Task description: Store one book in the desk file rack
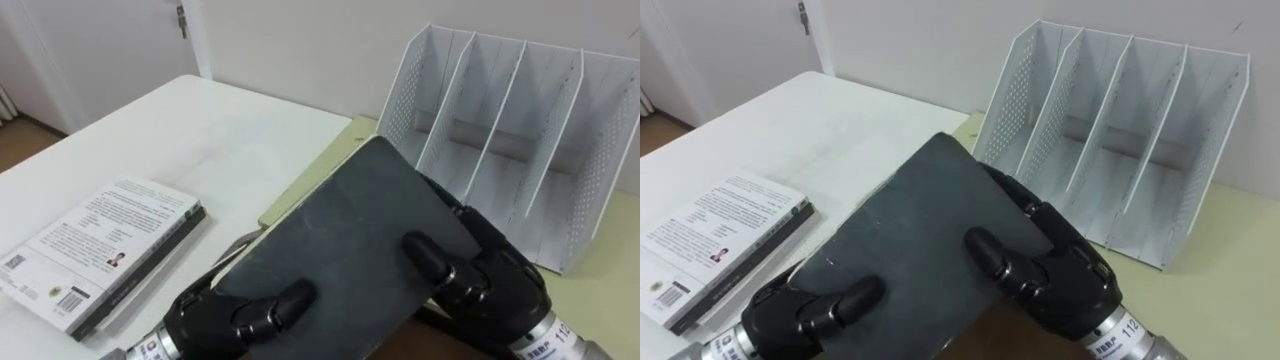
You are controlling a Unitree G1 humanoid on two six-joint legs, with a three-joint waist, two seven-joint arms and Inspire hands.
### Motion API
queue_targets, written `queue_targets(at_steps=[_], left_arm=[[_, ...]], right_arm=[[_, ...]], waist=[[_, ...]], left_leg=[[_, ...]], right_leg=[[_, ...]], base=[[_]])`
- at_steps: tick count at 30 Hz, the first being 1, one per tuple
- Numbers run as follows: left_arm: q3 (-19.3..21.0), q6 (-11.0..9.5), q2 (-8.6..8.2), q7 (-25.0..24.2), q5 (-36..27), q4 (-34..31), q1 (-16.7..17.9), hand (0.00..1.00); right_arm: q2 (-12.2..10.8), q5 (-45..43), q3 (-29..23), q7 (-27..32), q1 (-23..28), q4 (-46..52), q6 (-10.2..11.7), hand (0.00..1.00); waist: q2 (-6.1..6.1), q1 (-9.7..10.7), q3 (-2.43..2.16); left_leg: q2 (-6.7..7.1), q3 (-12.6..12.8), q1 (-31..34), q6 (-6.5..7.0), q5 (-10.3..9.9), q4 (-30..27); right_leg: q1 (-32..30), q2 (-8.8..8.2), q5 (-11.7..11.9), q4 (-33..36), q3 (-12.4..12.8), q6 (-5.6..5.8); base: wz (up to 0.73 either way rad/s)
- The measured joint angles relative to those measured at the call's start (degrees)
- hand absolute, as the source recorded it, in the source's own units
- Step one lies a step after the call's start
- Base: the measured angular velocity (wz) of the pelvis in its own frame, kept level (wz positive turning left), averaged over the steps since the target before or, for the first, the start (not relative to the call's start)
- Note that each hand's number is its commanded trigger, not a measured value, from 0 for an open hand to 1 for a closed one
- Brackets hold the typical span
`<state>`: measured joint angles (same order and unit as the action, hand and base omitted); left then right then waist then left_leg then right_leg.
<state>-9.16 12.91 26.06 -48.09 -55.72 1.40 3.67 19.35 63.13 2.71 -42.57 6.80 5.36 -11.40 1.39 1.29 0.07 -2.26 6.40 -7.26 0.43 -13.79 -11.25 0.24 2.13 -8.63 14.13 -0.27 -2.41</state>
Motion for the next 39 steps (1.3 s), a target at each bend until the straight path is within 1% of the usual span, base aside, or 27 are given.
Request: queue_targets(at_steps=[3, 5, 9, 14, 15, 16, 17, 19, 20, 23, 25, 27, 28, 29, 30, 31, 33, 34, 36, 37, 38, 39], left_arm=[[0.1, 0.0, 0.03, -0.4, 1.0, 0.0, 0.0, 1.0], [0.1, 0.0, -0.25, -0.8, 1.2, 0.0, 0.0, 1.0], [0.1, 0.0, -0.28, -0.9, 1.1, -0.1, -0.2, 1.0], [0.1, 0.0, -0.3, -0.9, 1.2, -0.3, -0.3, 1.0], [0.1, 0.0, -0.3, -0.8, 1.2, -0.4, -0.4, 0.67], [0.1, 0.0, -0.3, -0.8, 1.2, -0.4, -0.5, 0.02], [0.1, -0.1, -0.3, -0.6, 1.2, -0.4, -0.8, 0.0], [0.0, -0.5, -0.32, 0.4, 1.4, -1.1, -0.8, 0.0], [0.0, -1.0, -0.44, 1.2, 1.6, -1.1, -0.8, 0.0], [0.3, -2.1, -0.91, 3.9, 3.7, -1.1, -0.8, 0.0], [0.4, -2.2, -1.26, 5.2, 5.1, -1.1, -0.7, 0.0], [0.8, -2.5, -1.84, 5.9, 7.0, -1.1, -0.4, 0.0], [1.2, -3.3, -2.47, 6.3, 8.7, -1.0, 0.0, 0.0], [1.4, -4.2, -2.93, 6.6, 10.6, -0.5, 0.7, 0.0], [1.6, -4.6, -3.17, 6.7, 11.4, -0.1, 1.4, 0.0], [2.2, -4.9, -3.67, 7.5, 13.0, 0.7, 3.0, 0.0], [2.4, -4.9, -4.89, 9.7, 15.5, 2.2, 5.8, 0.0], [2.2, -5.0, -5.16, 10.3, 16.4, 2.6, 6.4, 0.0], [1.5, -6.0, -5.96, 11.6, 19.5, 5.7, 7.2, 0.0], [1.5, -6.7, -6.62, 12.9, 22.4, 9.2, 7.7, 0.0], [1.5, -6.8, -7.16, 14.6, 25.0, 12.1, 8.5, 0.0], [1.5, -6.8, -7.59, 16.0, 27.8, 13.6, 9.6, 0.0]], right_arm=[[0.4, -0.6, 0.0, 0.0, 0.0, 0.0, -0.1, 1.0], [0.3, -0.6, 0.0, -0.1, 0.0, 0.0, 0.0, 1.0], [0.3, -0.5, 0.0, -0.4, 0.0, 0.0, 0.0, 1.0], [0.3, -0.5, 0.0, -0.6, 0.0, 0.0, 0.1, 1.0], [0.3, -0.5, 0.0, -0.6, 0.0, 0.0, 0.3, 1.0], [0.3, -0.4, 0.0, -0.6, 0.0, 0.0, 0.5, 1.0], [0.1, -0.4, 0.1, -0.5, 0.0, 0.0, 1.1, 1.0], [0.0, -0.4, 0.2, -0.3, 0.0, 0.0, 1.9, 1.0], [0.0, -0.5, 0.2, 0.1, 0.0, 0.0, 2.1, 1.0], [0.1, -1.0, 0.0, 1.9, 0.0, 0.0, 2.2, 1.0], [0.1, -2.5, -0.6, 2.7, 0.0, 0.0, 2.2, 1.0], [0.1, -3.7, -1.6, 3.4, 0.0, 0.0, 2.2, 1.0], [0.1, -5.0, -2.5, 4.2, 0.0, 0.2, 2.2, 1.0], [0.1, -6.3, -3.3, 5.2, 0.0, 0.5, 2.2, 1.0], [0.1, -7.3, -3.8, 5.8, 0.0, 0.7, 2.2, 1.0], [0.0, -9.0, -4.8, 7.4, 0.0, 1.4, 2.2, 1.0], [0.0, -10.0, -7.6, 10.3, -0.1, 2.7, 2.5, 1.0], [0.0, -10.1, -8.1, 11.1, -0.2, 2.9, 2.8, 1.0], [-0.2, -12.1, -9.3, 13.7, -0.5, 3.8, 3.8, 1.0], [-1.2, -14.6, -9.9, 15.2, -0.8, 4.0, 4.2, 1.0], [-2.3, -16.8, -10.4, 16.7, -0.8, 4.1, 4.4, 1.0], [-3.0, -18.5, -11.0, 18.2, -0.8, 4.2, 4.5, 1.0]], waist=[[-0.27, -0.2, 0.03], [-0.76, -0.2, 0.0], [-1.55, -0.1, -0.02], [-1.61, 0.0, -0.04], [-1.63, -0.1, -0.03], [-1.65, 0.0, -0.02], [-1.66, 0.0, 0.0], [-1.71, 0.0, 0.04], [-1.78, 0.2, 0.08], [-2.03, 0.4, 0.25], [-2.04, 0.3, 0.26], [-2.02, 0.5, 0.26], [-1.98, 0.7, 0.24], [-1.94, 1.0, 0.23], [-1.89, 1.2, 0.24], [-1.87, 1.8, 0.22], [-1.9, 1.8, 0.22], [-1.92, 1.9, 0.23], [-1.96, 2.6, 0.27], [-2.03, 3.2, 0.34], [-2.02, 3.4, 0.32], [-2.12, 3.6, 0.32]], left_leg=[[0.01, 0.3, -0.1, 0.0, 0.0, -0.1], [-0.05, 0.5, -0.1, -0.06, 0.0, -0.2], [-0.17, 1.2, -0.2, -0.14, -0.1, -0.2], [-0.21, 1.2, 0.0, -0.22, -0.2, -0.1], [-0.24, 1.3, -0.2, -0.22, -0.2, -0.1], [-0.24, 1.3, -0.2, -0.23, -0.2, -0.1], [-0.21, 1.4, -0.2, -0.23, -0.2, -0.1], [-0.12, 1.4, -0.3, -0.24, -0.2, -0.1], [-0.11, 1.5, -0.3, -0.23, -0.2, -0.1], [-0.18, 1.6, -0.2, -0.23, -0.2, -0.1], [-0.14, 1.6, -0.2, -0.23, -0.2, -0.1], [-0.06, 1.5, 0.0, -0.21, -0.2, 0.0], [-0.03, 1.6, 0.0, -0.21, -0.2, 0.2], [0.0, 1.6, -0.1, -0.22, -0.2, 0.3], [0.01, 1.6, -0.3, -0.22, -0.2, 0.4], [0.05, 1.7, -0.5, -0.23, -0.2, 0.4], [-0.01, 2.6, -0.4, -0.24, -0.2, 0.4], [-0.01, 2.7, -0.4, -0.24, -0.2, 0.4], [0.0, 2.9, -0.7, -0.24, -0.2, 0.5], [-0.05, 3.1, -1.2, -0.25, -0.2, 0.6], [-0.13, 3.4, -1.5, -0.25, -0.2, 0.8], [-0.14, 3.8, -1.5, -0.25, -0.2, 0.9]], right_leg=[[-0.2, -0.05, -0.3, 0.6, 0.1, -0.08], [-0.2, -0.01, -0.4, 0.7, 0.1, -0.16], [-0.4, 0.05, -0.6, 0.6, 0.2, -0.22], [-0.4, 0.08, -0.6, 0.6, 0.0, -0.2], [-0.3, 0.1, -0.5, 0.6, 0.0, -0.22], [-0.3, 0.11, -0.5, 0.7, 0.1, -0.23], [-0.3, 0.11, -0.5, 0.6, 0.1, -0.23], [-0.1, 0.11, -0.5, 0.6, 0.1, -0.23], [-0.1, 0.1, -0.5, 0.6, 0.2, -0.23], [-0.2, 0.07, -0.5, 0.4, 0.3, -0.21], [-0.6, 0.09, -0.6, 0.4, 0.4, -0.17], [-1.1, 0.1, -0.6, 0.5, 0.3, -0.16], [-0.9, 0.1, -0.6, 0.5, 0.2, -0.15], [-0.6, 0.15, -0.5, 0.6, 0.2, -0.16], [-0.5, 0.19, -0.5, 0.5, 0.2, -0.17], [-0.3, 0.24, -0.5, 0.5, 0.3, -0.17], [-0.7, 0.47, -0.5, 0.6, 0.9, -0.18], [-0.7, 0.47, -0.5, 0.6, 1.0, -0.18], [-0.5, 0.48, -0.5, 0.5, 1.0, -0.17], [-0.4, 0.72, -0.5, 0.2, 1.2, -0.17], [-0.1, 0.96, -0.5, -0.5, 1.5, -0.19], [-0.2, 0.98, -0.5, -0.5, 1.7, -0.18]], base=[[-0.04], [0.0], [-0.01], [0.0], [0.0], [0.0], [0.0], [0.0], [0.0], [-0.01], [-0.05], [0.0], [0.0], [0.0], [0.0], [-0.07], [-0.16], [-0.12], [0.0], [-0.06], [-0.11], [-0.12]])
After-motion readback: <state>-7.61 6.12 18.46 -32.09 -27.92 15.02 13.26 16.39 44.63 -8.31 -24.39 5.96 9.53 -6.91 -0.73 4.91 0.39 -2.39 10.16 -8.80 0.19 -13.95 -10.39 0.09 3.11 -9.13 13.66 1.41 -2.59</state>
